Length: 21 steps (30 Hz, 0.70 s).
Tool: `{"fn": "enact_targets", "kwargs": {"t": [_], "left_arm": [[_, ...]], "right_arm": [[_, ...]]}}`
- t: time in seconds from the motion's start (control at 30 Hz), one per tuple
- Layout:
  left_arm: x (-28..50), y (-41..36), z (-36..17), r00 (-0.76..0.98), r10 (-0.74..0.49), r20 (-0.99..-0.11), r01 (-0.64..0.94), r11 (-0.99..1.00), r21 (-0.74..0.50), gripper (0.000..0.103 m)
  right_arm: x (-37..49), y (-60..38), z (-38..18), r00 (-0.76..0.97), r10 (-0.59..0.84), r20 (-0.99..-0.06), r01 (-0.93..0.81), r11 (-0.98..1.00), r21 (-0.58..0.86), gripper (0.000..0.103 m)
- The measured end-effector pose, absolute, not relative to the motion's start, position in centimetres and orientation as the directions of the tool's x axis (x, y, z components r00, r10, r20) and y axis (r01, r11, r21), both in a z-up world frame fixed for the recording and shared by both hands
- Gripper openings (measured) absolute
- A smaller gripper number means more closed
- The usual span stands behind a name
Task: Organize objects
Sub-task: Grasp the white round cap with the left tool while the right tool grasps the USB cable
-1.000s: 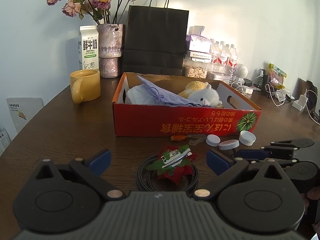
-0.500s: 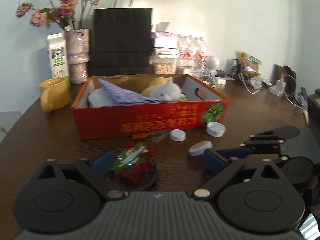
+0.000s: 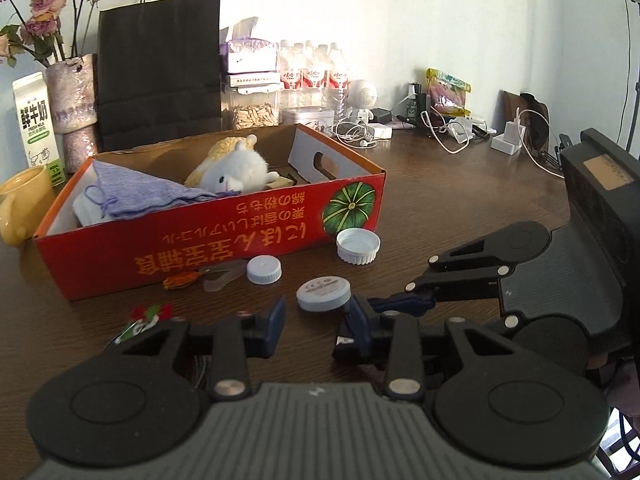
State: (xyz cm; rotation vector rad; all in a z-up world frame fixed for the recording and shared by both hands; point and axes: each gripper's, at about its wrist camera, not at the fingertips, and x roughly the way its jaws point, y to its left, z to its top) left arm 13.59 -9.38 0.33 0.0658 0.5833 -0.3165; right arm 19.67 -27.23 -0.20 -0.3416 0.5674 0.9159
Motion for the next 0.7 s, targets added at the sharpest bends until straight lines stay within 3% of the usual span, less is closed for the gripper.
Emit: {"fn": "enact_targets", "kwargs": {"t": [0.2, 0.43, 0.7], "left_arm": [[16.5, -10.7, -0.2, 0.766, -0.269, -0.583, 0.314, 0.949, -0.026, 0.037], [19.7, -10.8, -1.9, 0.705, -0.29, -0.647, 0.293, 0.95, -0.107, 0.039], [16.5, -8.9, -0.3, 0.79, -0.263, -0.554, 0.263, 0.961, -0.081, 0.038]], "right_arm": [[20.4, -27.6, -0.2, 0.448, 0.666, -0.597, -0.837, 0.547, -0.019, 0.026], [20.4, -27.6, -0.2, 0.433, 0.675, -0.597, -0.848, 0.53, -0.015, 0.026], [20.4, -27.7, -0.2, 0.445, 0.667, -0.597, -0.839, 0.544, -0.017, 0.026]]}}
